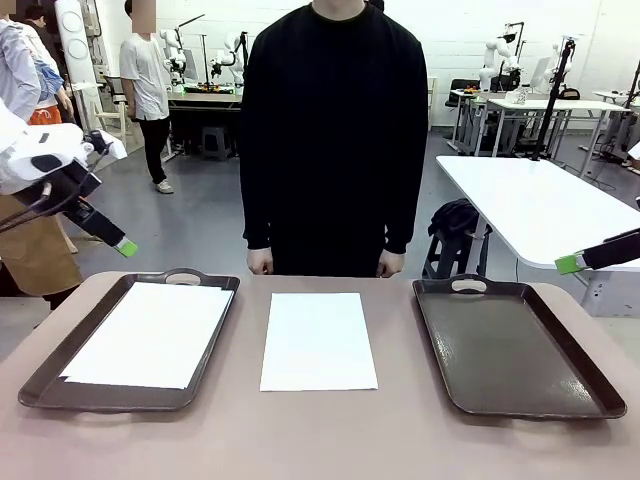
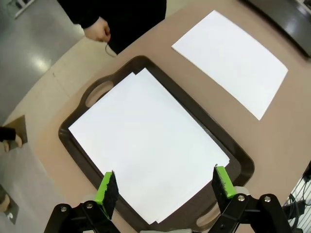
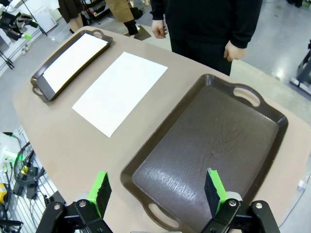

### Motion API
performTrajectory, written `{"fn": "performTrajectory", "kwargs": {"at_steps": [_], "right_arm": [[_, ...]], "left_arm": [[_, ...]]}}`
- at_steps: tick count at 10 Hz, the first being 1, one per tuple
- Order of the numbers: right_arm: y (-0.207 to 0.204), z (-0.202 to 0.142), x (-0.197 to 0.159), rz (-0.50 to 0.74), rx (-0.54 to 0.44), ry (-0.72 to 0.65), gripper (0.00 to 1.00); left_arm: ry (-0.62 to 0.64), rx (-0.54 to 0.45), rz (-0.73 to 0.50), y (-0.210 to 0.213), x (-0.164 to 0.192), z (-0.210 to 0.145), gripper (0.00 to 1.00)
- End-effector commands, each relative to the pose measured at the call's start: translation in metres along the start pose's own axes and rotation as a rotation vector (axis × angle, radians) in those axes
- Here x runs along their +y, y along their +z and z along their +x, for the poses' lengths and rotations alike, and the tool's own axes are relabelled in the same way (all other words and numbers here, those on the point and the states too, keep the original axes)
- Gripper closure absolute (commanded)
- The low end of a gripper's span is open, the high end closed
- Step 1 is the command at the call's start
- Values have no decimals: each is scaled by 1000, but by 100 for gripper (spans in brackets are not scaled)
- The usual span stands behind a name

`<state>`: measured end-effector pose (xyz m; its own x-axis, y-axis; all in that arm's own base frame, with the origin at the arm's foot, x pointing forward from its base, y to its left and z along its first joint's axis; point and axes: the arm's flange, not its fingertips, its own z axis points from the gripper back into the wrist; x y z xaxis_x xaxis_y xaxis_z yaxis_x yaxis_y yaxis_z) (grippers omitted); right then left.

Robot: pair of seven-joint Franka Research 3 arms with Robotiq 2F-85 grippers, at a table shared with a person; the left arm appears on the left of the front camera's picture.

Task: Sort the A4 documents.
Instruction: Receive the A4 Paper.

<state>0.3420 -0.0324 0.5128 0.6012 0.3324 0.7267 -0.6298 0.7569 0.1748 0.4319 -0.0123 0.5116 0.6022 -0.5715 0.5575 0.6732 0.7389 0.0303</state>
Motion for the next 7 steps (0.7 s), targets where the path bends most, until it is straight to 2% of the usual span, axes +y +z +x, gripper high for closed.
{"fn": "performTrajectory", "kwargs": {"at_steps": [1,5,7], "right_arm": [[-3,0,-1,23,-10,-1,0],[-3,0,-1,23,-10,-1,0],[-3,0,-1,23,-10,-1,0]], "left_arm": [[-9,-87,-25,9,0,-15,0],[30,-94,-77,5,2,-14,0],[26,-65,-32,13,1,-14,0]]}}
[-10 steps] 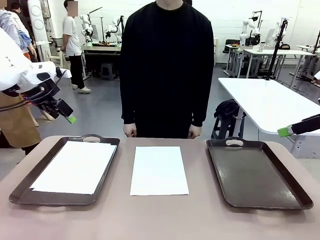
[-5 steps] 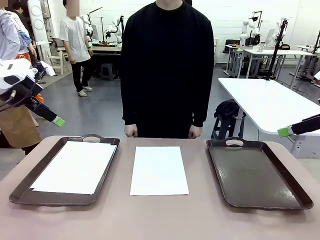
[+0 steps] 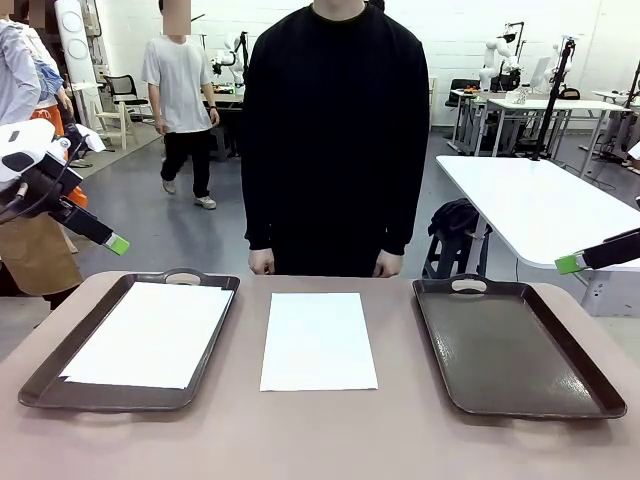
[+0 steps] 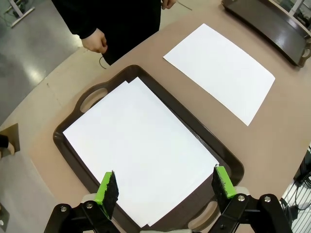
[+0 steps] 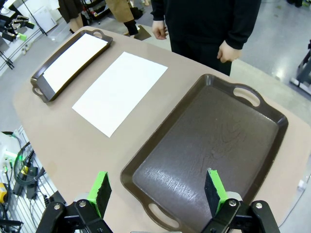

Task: Sort the A4 documents.
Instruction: Receive the A4 Paper.

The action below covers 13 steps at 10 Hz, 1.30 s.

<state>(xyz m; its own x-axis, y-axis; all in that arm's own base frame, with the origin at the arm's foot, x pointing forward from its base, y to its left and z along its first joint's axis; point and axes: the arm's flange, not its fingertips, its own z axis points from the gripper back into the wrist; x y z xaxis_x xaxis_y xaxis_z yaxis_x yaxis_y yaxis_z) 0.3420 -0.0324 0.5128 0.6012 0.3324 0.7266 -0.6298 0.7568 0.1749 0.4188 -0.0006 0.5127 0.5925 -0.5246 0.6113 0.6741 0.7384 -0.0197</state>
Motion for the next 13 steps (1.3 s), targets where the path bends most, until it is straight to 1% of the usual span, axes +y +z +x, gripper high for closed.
{"fn": "performTrajectory", "kwargs": {"at_steps": [1,13], "right_arm": [[-3,0,-1,23,-10,-1,0],[-3,0,-1,23,-10,-1,0]], "left_arm": [[-3,1,9,2,1,0,0],[-3,1,9,2,1,0,0]]}}
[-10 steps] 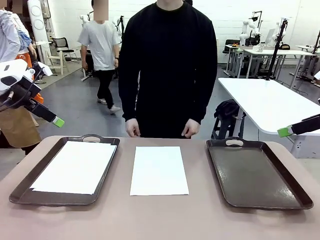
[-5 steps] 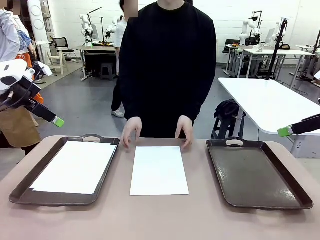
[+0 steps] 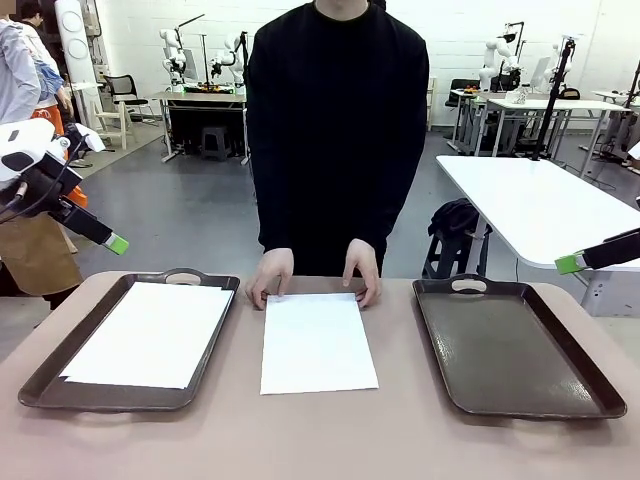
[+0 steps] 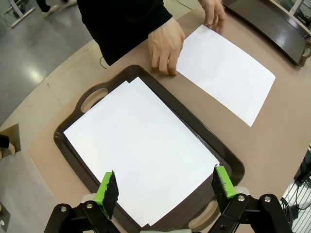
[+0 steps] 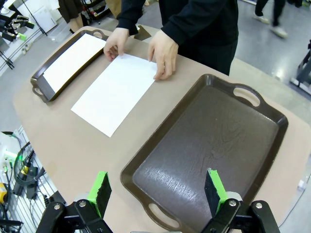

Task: Sort the A4 documents.
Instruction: Receive the A4 Paper.

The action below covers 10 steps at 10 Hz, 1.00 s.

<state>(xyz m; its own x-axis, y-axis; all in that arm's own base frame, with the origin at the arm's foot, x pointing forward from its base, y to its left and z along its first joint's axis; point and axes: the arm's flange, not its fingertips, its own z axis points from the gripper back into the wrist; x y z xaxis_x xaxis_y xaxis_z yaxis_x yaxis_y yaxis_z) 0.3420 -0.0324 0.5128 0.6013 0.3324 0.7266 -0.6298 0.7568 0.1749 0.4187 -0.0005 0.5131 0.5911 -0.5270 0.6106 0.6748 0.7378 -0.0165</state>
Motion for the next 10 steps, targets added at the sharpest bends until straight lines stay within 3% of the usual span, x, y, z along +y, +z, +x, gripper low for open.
{"fn": "performTrajectory", "kwargs": {"at_steps": [1,10], "right_arm": [[-3,0,-1,23,-10,-1,0],[-3,0,-1,23,-10,-1,0]], "left_arm": [[0,0,8,2,1,0,0],[0,0,8,2,1,0,0]]}}
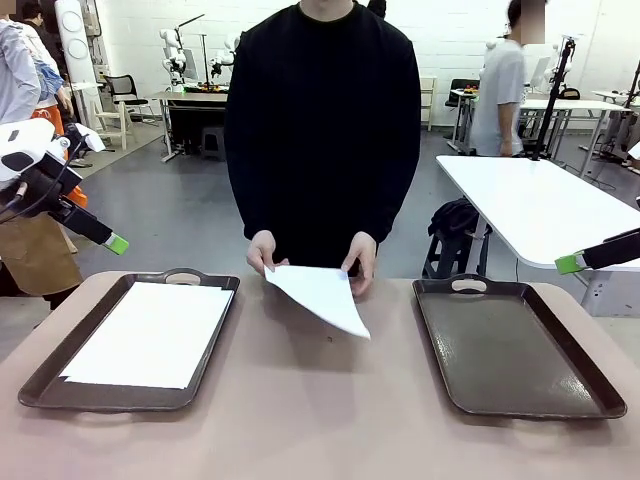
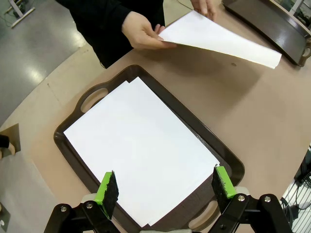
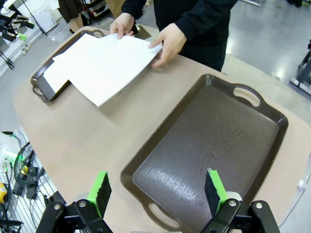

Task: Sort the A4 documents.
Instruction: Receive the A4 Paper.

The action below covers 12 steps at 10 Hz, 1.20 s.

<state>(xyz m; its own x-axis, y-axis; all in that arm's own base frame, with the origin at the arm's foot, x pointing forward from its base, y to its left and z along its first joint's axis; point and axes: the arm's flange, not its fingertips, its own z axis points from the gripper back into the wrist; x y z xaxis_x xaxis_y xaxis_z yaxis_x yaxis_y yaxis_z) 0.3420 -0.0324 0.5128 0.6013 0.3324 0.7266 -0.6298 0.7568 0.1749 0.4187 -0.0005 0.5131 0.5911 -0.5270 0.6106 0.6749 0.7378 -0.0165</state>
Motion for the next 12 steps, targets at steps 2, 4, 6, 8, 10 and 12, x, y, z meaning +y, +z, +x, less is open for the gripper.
{"fn": "performTrajectory", "kwargs": {"at_steps": [2,4,6,8,10,12], "right_arm": [[-3,0,-1,23,-10,-1,0],[-3,0,-1,23,-10,-1,0],[-3,0,-1,23,-10,-1,0],[-3,0,-1,23,-10,-1,0],[-3,0,-1,23,-10,-1,0],[-3,0,-1,23,-10,-1,0]], "left_arm": [[0,0,8,2,1,0,0],[0,0,8,2,1,0,0],[0,0,8,2,1,0,0],[0,0,8,2,1,0,0],[0,0,8,2,1,0,0],[0,0,8,2,1,0,0]]}}
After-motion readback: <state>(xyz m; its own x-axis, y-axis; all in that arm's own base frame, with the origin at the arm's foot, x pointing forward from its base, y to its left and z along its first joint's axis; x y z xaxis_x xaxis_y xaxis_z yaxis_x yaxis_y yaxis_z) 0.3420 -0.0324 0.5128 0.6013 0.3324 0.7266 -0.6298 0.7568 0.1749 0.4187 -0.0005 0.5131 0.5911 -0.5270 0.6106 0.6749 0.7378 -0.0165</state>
